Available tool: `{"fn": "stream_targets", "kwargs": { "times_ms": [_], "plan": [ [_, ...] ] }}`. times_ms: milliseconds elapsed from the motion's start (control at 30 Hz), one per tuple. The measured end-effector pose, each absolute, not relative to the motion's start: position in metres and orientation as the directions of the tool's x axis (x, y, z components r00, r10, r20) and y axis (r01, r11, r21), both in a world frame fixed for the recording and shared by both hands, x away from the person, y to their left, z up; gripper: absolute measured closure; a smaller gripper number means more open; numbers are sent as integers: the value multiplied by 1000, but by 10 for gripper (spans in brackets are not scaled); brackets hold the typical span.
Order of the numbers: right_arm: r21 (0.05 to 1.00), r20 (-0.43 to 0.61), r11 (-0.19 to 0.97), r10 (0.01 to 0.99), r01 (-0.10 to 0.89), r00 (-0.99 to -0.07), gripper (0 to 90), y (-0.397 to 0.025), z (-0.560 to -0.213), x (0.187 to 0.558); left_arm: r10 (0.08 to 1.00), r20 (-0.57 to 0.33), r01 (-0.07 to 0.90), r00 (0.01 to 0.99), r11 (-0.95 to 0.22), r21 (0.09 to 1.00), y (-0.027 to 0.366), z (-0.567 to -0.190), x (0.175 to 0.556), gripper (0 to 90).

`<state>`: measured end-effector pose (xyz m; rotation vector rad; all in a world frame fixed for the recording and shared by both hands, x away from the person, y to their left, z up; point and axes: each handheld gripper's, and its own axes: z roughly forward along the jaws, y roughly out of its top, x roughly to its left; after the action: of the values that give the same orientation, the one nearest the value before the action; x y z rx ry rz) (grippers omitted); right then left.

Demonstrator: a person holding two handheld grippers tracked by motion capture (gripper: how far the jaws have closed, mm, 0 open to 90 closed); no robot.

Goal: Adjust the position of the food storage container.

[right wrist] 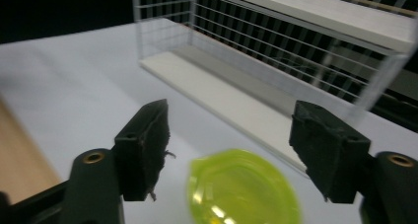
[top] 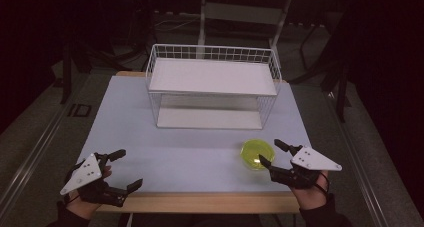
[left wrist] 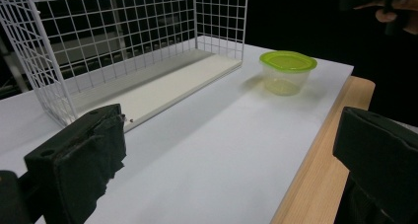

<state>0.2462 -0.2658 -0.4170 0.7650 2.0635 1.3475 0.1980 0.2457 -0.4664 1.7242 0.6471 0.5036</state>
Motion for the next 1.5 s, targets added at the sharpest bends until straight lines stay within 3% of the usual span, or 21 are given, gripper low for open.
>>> {"fn": "stream_targets", "kwargs": {
  "times_ms": [167,233,433,600,1067,1500],
  "plan": [
    [913,-163,363,743,186,-650,525,-278,-418,261,656,-1,160,755,-183,970,245,-467,198,2],
    [908,-169,371,750,195,-639,541,-280,-419,263,655,-2,161,755,-182,970,245,-467,198,2],
    [879,-142,390,764,275,-629,750,-296,-436,277,655,-2,162,756,-184,969,245,-467,199,2],
    [860,-128,391,786,327,-605,847,-307,-451,285,654,-3,162,756,-183,970,245,-467,199,2],
    [793,-88,399,822,460,-563,897,-325,-490,300,653,0,161,757,-186,969,244,-467,199,2],
    [731,-35,426,804,533,-594,897,-310,-508,313,650,5,159,760,-194,968,243,-467,198,2]
  ]
}}
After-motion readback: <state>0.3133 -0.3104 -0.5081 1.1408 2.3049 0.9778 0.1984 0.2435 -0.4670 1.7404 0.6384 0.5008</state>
